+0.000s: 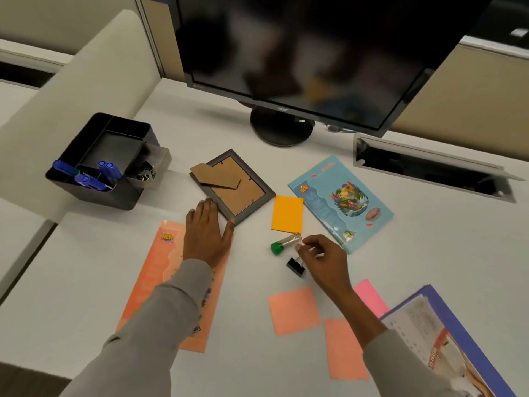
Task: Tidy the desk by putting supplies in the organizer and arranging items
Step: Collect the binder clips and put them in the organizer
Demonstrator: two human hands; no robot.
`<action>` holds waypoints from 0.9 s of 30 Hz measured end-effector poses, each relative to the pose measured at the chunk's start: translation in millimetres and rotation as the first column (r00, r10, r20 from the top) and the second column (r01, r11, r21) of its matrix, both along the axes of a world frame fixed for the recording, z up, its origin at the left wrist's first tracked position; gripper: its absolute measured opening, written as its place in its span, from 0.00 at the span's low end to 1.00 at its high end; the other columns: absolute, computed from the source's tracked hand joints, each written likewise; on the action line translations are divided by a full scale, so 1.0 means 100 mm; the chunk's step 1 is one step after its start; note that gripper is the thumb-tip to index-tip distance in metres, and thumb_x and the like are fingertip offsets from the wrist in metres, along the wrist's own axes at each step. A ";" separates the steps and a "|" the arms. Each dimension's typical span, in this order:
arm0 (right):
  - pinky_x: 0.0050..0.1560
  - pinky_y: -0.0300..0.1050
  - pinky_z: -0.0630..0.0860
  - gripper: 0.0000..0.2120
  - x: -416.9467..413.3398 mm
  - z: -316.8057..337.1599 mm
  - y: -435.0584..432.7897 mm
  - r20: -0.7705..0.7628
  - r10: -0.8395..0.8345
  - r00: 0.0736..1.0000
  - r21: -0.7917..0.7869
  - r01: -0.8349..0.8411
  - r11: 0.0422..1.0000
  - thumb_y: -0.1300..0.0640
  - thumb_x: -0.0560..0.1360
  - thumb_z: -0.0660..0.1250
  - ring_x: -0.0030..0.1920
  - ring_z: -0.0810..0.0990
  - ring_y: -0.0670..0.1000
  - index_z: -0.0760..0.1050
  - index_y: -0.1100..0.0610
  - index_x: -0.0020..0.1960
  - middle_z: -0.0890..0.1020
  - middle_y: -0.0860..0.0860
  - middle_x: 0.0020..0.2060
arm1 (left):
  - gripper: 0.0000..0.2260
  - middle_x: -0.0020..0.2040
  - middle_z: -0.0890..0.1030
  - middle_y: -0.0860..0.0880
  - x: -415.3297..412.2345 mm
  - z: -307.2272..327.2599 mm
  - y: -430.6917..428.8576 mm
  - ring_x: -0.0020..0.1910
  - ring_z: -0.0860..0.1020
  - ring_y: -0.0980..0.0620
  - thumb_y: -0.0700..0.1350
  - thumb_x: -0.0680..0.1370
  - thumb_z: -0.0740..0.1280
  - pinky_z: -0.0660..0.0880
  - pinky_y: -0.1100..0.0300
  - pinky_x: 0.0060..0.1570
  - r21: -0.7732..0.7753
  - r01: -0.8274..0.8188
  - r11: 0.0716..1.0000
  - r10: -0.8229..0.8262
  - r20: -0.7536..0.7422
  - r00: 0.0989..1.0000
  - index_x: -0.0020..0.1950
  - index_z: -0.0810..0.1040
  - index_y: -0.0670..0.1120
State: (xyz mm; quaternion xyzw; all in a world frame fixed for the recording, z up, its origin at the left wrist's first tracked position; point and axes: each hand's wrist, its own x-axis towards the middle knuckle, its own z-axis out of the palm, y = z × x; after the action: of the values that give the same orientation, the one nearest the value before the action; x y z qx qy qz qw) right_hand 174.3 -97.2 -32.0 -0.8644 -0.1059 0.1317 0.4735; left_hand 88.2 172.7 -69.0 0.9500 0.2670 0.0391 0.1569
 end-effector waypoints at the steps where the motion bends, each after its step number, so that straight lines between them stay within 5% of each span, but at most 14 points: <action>1: 0.43 0.39 0.77 0.10 -0.08 -0.05 -0.03 0.055 0.021 0.998 -0.047 -0.018 0.999 0.51 0.70 0.78 0.41 0.80 0.44 0.81 0.52 0.48 0.82 0.46 0.42 | 0.33 0.75 0.66 0.38 -0.01 -0.02 -0.02 0.75 0.64 0.41 0.61 0.81 0.51 0.59 0.44 0.75 -0.011 -0.007 1.000 0.007 -0.009 1.000 0.76 0.64 0.37; 5: 0.51 0.38 0.71 0.19 -0.32 -0.21 -0.12 0.148 0.174 0.974 -0.224 -0.138 0.965 0.45 0.71 0.76 0.51 0.74 0.44 0.78 0.52 0.57 0.76 0.45 0.51 | 0.35 0.78 0.62 0.39 -0.02 -0.05 -0.06 0.77 0.60 0.42 0.63 0.81 0.49 0.55 0.46 0.77 -0.058 -0.026 0.998 0.026 -0.004 1.000 0.78 0.59 0.37; 13: 0.49 0.41 0.69 0.10 -0.38 -0.33 -0.15 0.225 0.243 0.944 -0.345 -0.156 0.926 0.53 0.77 0.71 0.51 0.73 0.50 0.80 0.54 0.57 0.75 0.46 0.49 | 0.35 0.79 0.60 0.40 -0.02 -0.01 0.12 0.79 0.57 0.44 0.62 0.81 0.47 0.52 0.47 0.78 -0.063 -0.047 0.997 0.048 0.015 0.999 0.79 0.57 0.39; 24: 0.44 0.48 0.78 0.11 -0.13 0.00 0.40 0.339 0.153 0.928 -0.150 -0.107 0.983 0.54 0.76 0.72 0.48 0.77 0.49 0.78 0.52 0.58 0.75 0.46 0.52 | 0.33 0.79 0.60 0.44 -0.13 -0.07 0.60 0.79 0.57 0.46 0.62 0.81 0.44 0.50 0.50 0.78 -0.038 -0.099 0.994 0.099 -0.007 0.995 0.79 0.58 0.43; 27: 0.42 0.43 0.78 0.11 -0.03 0.14 0.80 0.354 0.190 0.916 -0.103 -0.163 0.981 0.52 0.77 0.71 0.49 0.78 0.50 0.79 0.52 0.58 0.76 0.47 0.53 | 0.34 0.80 0.58 0.45 -0.16 -0.09 0.68 0.80 0.54 0.47 0.62 0.80 0.43 0.47 0.51 0.78 -0.053 -0.094 0.994 0.092 -0.045 0.995 0.80 0.56 0.43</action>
State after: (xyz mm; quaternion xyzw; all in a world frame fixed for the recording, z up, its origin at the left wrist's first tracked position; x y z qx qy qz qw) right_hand 171.3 -17.5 -18.3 -0.8771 -0.2642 0.0159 0.4008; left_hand 71.9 240.2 -77.7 0.9325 0.3152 0.0190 0.1755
